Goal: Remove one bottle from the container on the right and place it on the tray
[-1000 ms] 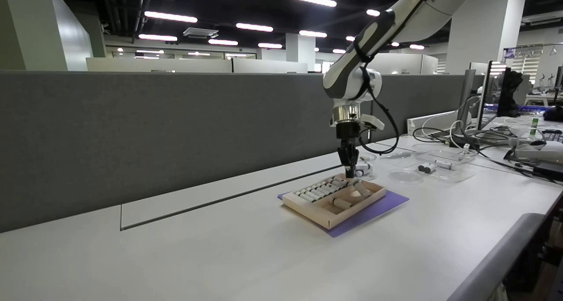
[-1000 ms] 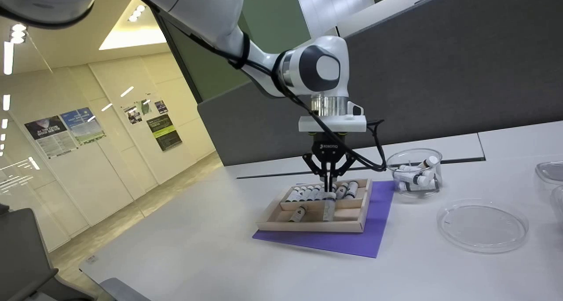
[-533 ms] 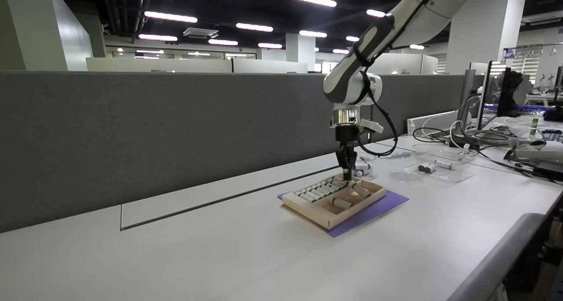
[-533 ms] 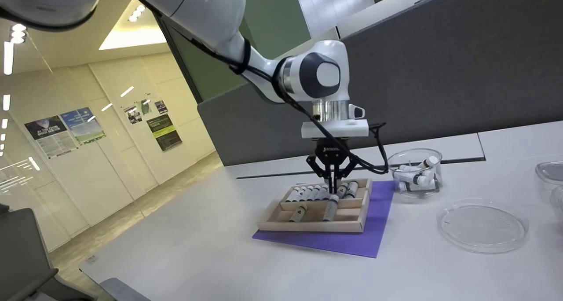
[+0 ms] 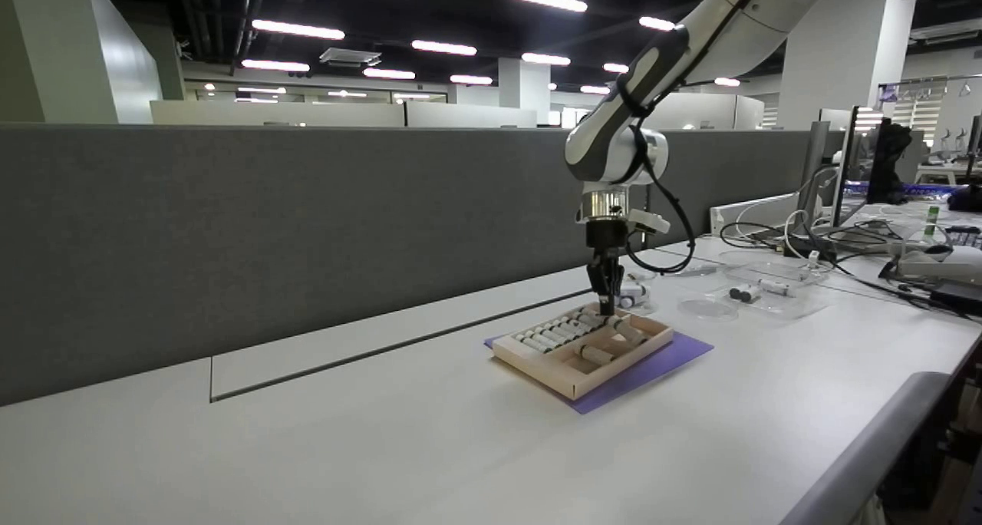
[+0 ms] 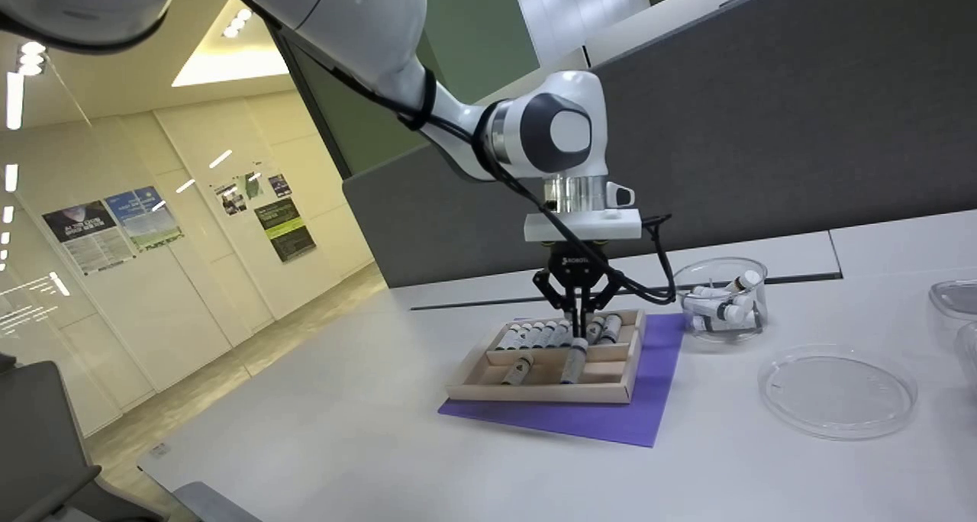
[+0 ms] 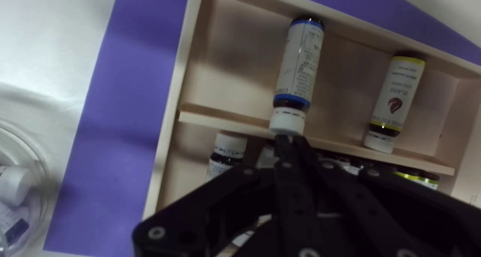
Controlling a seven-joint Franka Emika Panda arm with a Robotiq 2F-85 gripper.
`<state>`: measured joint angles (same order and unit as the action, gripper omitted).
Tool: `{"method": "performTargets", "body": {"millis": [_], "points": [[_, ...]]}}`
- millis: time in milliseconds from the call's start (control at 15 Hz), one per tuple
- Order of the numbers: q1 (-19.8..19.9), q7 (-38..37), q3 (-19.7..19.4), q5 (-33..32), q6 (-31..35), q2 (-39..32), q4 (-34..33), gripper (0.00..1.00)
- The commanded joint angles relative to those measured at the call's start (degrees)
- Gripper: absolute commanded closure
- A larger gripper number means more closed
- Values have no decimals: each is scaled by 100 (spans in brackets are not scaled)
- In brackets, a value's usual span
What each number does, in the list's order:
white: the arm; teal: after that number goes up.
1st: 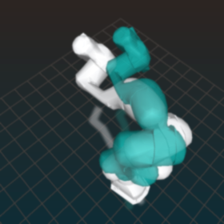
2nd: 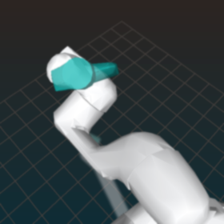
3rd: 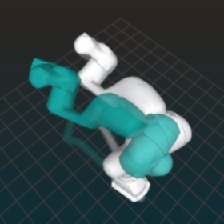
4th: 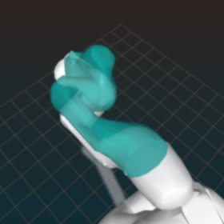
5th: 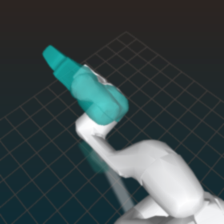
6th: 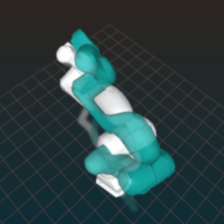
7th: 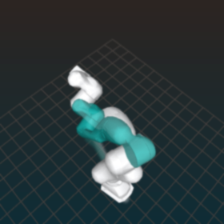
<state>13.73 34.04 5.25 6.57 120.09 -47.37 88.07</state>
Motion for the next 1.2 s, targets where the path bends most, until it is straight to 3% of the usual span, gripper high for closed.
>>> {"method": "performTargets", "body": {"millis": [0, 333, 733, 1133], "points": [[52, -37, -38, 0, -499, 29, -56, 100], [82, -82, -126, 18, -960, -36, -186, 100], [24, -170, -223, -53, 744, 285, 362, 100], [13, -308, -283, -126, 1689, 503, 533, 100]]}}
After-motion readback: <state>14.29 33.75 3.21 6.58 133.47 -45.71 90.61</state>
